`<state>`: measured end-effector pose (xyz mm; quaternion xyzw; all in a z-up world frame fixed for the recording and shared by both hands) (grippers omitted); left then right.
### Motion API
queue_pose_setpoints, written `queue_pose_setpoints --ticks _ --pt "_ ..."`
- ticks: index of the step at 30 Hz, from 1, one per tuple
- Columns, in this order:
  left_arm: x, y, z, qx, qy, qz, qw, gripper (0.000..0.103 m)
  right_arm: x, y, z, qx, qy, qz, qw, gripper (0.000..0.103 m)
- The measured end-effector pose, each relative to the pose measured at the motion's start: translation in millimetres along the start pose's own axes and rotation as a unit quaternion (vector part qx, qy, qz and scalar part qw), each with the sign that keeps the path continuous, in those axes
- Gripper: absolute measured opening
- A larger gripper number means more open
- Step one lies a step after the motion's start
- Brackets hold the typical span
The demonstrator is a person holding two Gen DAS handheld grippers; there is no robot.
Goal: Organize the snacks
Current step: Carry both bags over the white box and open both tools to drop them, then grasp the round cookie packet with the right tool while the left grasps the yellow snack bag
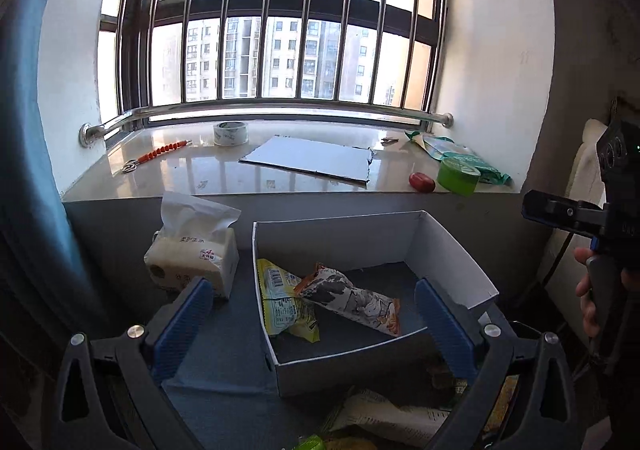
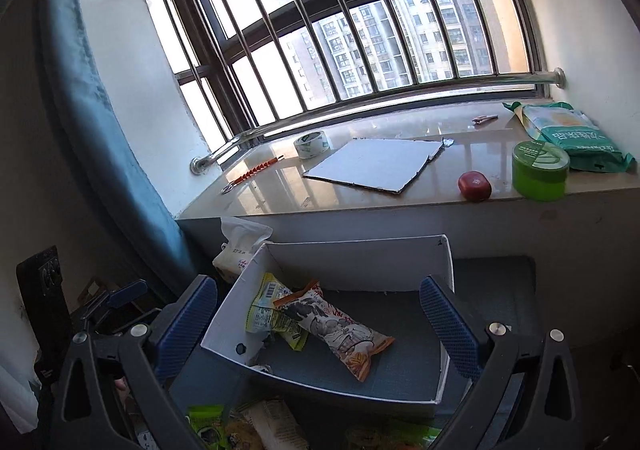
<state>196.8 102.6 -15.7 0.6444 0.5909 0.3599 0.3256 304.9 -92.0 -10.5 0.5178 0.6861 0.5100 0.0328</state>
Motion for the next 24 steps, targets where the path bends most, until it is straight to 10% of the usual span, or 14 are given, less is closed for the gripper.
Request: queue_pose_setpoints --ticks 8,17,24 --pt "-41.2 -65.4 -56.3 0.000 -0.010 0.044 0.9990 0.103 -32.3 -93.6 -59.6 0.016 -0.027 -0.001 1.000 0.103" --pt "-73.5 -154.3 -55.1 0.065 -0.040 -0.025 0.9968 0.103 -71.6 -190.7 -88.8 0.054 -0.056 0.031 0.996 0.103" --pt "-71.8 -175.0 -52.9 0.095 -0.043 -0.055 0.9931 0.103 -75.9 -206.6 -67.3 0.081 -0.093 -0.076 0.989 0.103"
Point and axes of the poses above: each gripper's, at about its wrist camera, not at the fingertips, and z roughly the way its jaws point, x to its left, y to its top, the point moved 9 cm from there along z, roughly the way its jaws point, and after that the axes turned 12 degrees about z, right-handed, at the moved point
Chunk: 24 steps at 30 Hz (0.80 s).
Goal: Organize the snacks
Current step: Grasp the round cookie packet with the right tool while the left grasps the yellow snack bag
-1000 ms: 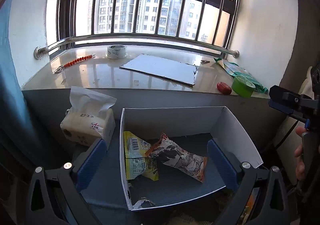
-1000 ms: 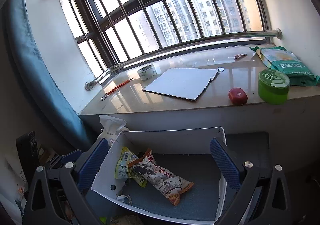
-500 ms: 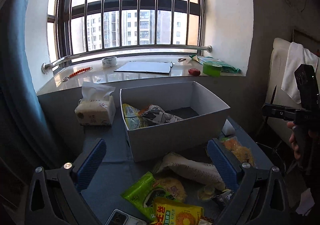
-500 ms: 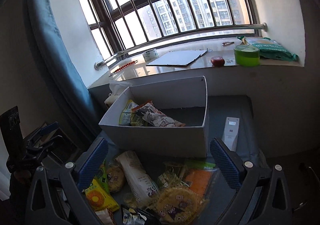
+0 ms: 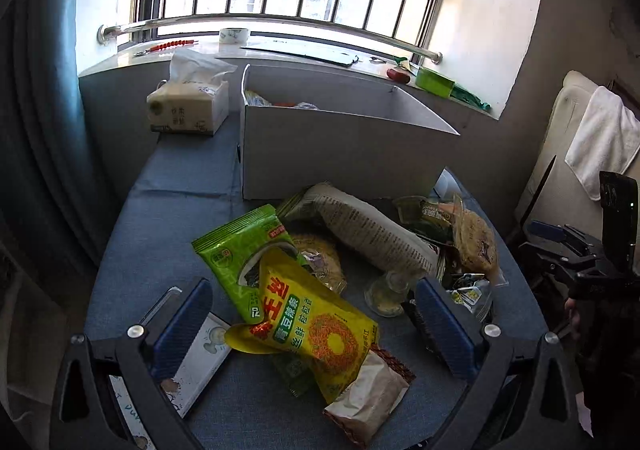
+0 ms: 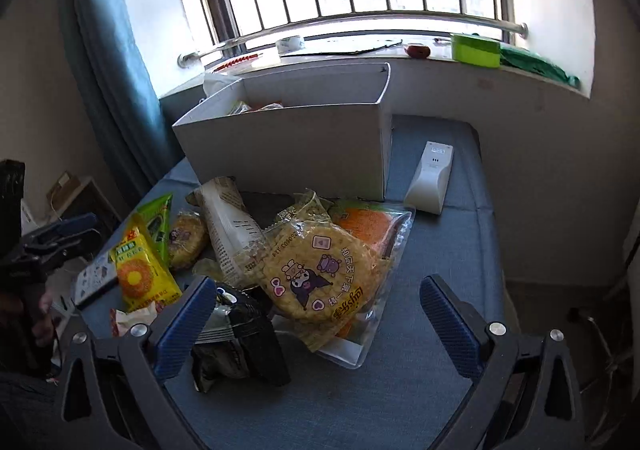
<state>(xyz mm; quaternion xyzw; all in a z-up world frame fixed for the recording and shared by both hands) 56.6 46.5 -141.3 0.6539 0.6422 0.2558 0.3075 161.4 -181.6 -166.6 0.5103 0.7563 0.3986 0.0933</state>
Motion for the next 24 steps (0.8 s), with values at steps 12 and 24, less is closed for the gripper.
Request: queue_pose_setpoints --ticks 12,24 --pt "0.1 -16.6 -1.8 0.022 0.009 -0.006 0.9997 0.103 16.8 -4.7 68.4 0.081 -0.043 -0.166 0.982 0.103" --pt "4.1 -36.5 27.9 0.068 -0.001 -0.055 0.9962 0.103 19.6 -1.5 45.5 0.062 -0.025 -0.117 0.991 0.076"
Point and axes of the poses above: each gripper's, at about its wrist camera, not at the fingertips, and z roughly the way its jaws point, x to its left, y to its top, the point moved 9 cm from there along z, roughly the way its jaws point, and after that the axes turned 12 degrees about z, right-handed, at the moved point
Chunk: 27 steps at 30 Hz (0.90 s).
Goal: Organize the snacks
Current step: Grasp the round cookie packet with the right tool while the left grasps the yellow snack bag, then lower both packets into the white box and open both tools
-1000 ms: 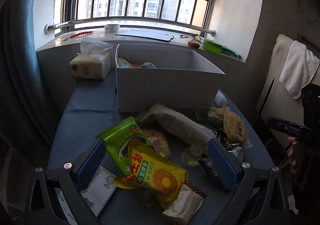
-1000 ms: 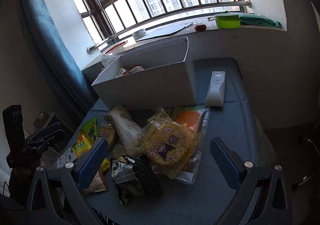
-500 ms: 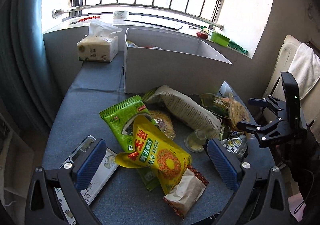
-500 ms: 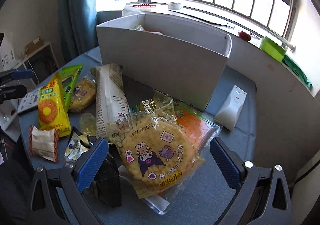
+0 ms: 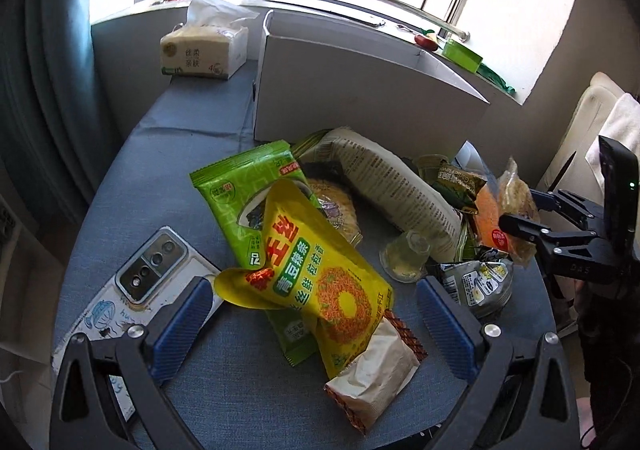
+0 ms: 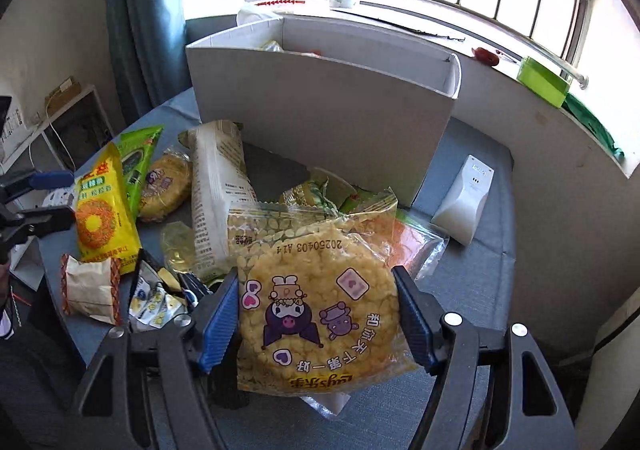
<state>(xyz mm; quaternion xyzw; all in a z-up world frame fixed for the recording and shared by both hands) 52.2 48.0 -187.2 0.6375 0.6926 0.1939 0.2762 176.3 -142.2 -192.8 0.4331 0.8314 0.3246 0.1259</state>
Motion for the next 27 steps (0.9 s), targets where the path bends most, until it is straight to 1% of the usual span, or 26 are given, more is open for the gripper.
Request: queue_pose_setpoints --ticks 3,5,6,7,8,9,10,11,12,13,15,17,19,24,27 --pt "6.0 -1.3 14.2 0.023 -0.003 -0.022 0.9995 0.103 1.3 7.2 -18.4 -0.018 0.016 0.026 0.999 0.076" --pt "5.8 -0.8 23.3 0.030 -0.007 -0.028 0.9991 0.102 2.9 10.8 -29.9 -0.032 0.026 0.037 0.998 0.076" --pt "5.6 -0.5 27.8 0.033 -0.005 -0.029 0.9990 0.099 5.3 13.5 -33.1 -0.038 0.029 0.041 0.998 0.076" --pt "5.1 -1.4 32.1 0.039 -0.002 -0.029 0.9988 0.093 6.4 15.7 -35.5 -0.043 0.030 0.048 0.997 0.076" --pt "3.2 -1.5 35.0 0.043 0.000 -0.024 0.9988 0.073 7.3 17.0 -36.6 -0.045 0.034 0.054 0.997 0.076" --pt "0.5 -0.9 36.8 0.042 -0.003 -0.017 0.9990 0.060 6.9 17.1 -36.2 -0.045 0.036 0.060 0.997 0.076" --pt "-0.7 0.2 36.7 0.037 -0.007 -0.017 0.9991 0.058 6.4 17.3 -36.3 -0.048 0.035 0.066 0.996 0.076" --pt "-0.4 2.3 35.4 0.030 -0.006 -0.016 0.9994 0.051 7.7 16.4 -37.5 -0.050 0.038 0.073 0.995 0.076" --pt "-1.1 5.1 33.2 0.023 -0.004 -0.008 0.9997 0.046 8.4 15.8 -38.3 -0.051 0.045 0.080 0.994 0.076" --pt "-1.7 8.3 30.8 0.017 -0.002 0.000 0.9999 0.044 9.0 15.4 -39.9 -0.053 0.051 0.087 0.994 0.076" --pt "-0.3 14.5 25.3 0.004 -0.006 0.003 1.0000 0.034 12.3 15.0 -40.2 -0.052 0.059 0.093 0.993 0.076" --pt "2.2 22.0 16.9 -0.008 -0.011 0.007 0.9999 0.032 15.6 16.6 -41.6 -0.055 0.060 0.091 0.992 0.076" --pt "5.8 29.1 7.2 -0.022 -0.008 0.012 0.9997 0.031 18.2 20.3 -43.0 -0.060 0.064 0.091 0.992 0.076" --pt "17.3 47.8 -16.8 -0.051 -0.006 0.019 0.9985 0.030 20.6 37.8 -47.9 -0.076 0.092 0.117 0.986 0.076" --pt "17.7 73.6 -27.9 -0.077 -0.012 0.022 0.9967 0.030 24.9 55.8 -52.0 -0.090 0.109 0.126 0.982 0.076"
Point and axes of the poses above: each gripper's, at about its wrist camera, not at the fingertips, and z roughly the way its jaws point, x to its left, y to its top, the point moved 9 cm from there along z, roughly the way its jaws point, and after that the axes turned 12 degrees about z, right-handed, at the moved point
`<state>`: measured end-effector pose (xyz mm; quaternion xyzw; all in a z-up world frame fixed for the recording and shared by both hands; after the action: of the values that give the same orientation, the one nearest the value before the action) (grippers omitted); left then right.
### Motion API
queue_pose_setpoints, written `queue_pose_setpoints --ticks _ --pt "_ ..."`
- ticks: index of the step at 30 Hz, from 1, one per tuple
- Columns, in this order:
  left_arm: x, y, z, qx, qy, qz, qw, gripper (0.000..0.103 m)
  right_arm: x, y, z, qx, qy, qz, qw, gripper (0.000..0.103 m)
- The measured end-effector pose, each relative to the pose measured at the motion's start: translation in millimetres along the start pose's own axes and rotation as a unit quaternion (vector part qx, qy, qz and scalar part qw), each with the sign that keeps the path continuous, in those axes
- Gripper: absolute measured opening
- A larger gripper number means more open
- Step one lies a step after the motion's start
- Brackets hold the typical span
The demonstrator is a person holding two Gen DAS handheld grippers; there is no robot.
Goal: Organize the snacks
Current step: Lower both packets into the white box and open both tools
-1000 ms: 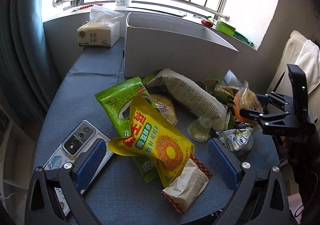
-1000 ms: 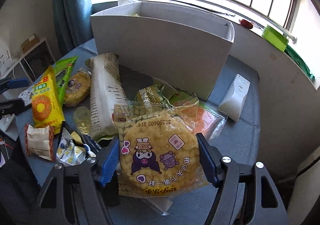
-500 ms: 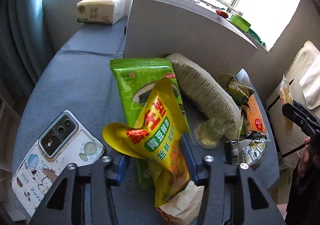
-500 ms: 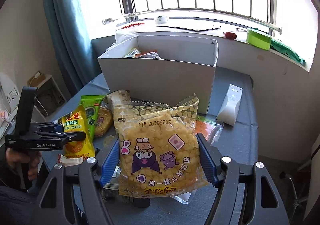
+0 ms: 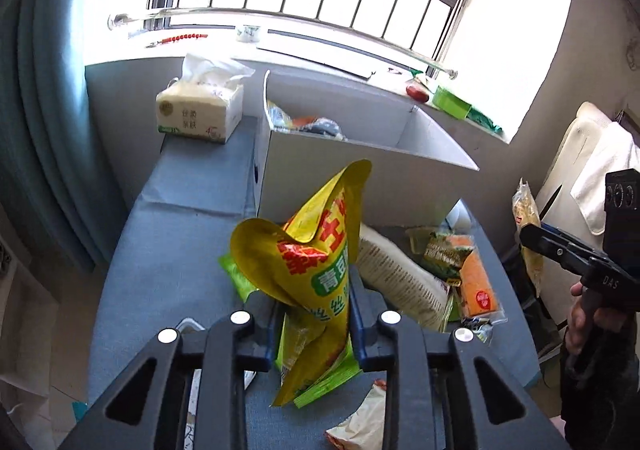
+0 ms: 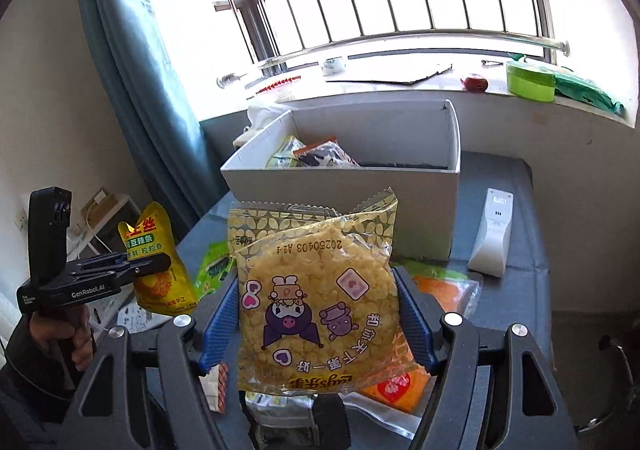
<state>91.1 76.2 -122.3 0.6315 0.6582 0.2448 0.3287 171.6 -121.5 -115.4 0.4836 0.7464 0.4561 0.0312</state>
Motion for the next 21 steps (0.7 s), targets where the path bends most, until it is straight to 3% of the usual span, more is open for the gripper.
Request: queue_pose_setpoints --ticks 5,9,13,18,19,20,21 --pt "-1.7 63.5 -2.2 -0.051 -0.014 0.030 0.9982 0.030 15.7 44.1 7.7 -0.027 0.022 0.002 0.999 0.076" --pt "-5.6 121.4 25.7 -0.069 -0.027 0.048 0.9961 0.030 16.7 89.0 29.6 -0.038 0.006 0.001 0.999 0.076" --pt "-4.1 165.1 71.0 -0.059 -0.022 0.052 0.9966 0.030 -0.2 128.6 64.4 -0.026 -0.017 0.029 0.999 0.076" --pt "-3.8 189.0 117.9 -0.029 -0.016 0.056 0.9979 0.034 -27.8 161.1 95.2 -0.014 -0.052 0.030 0.998 0.077" --pt "-1.6 189.3 125.2 -0.015 -0.008 0.050 0.9986 0.034 -33.4 163.3 99.5 -0.006 -0.050 0.040 0.998 0.084" --pt "2.2 189.6 130.1 -0.005 0.006 0.043 0.9990 0.046 -38.2 166.0 102.6 -0.004 -0.051 0.050 0.997 0.092" --pt "5.3 187.8 131.8 -0.001 0.013 0.036 0.9993 0.068 -42.0 168.9 103.9 -0.007 -0.053 0.056 0.997 0.103"
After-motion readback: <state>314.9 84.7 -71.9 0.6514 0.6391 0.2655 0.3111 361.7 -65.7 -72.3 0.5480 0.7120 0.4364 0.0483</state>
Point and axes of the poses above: each gripper's, at about its wrist camera, not at the fingertips, and z roughly the way its jaws point, x to its left, y to its top, the point moved 9 cm from there along z, roughly the way its jaws point, and after that the axes turned 12 degrees about z, right-handed, at the moved point
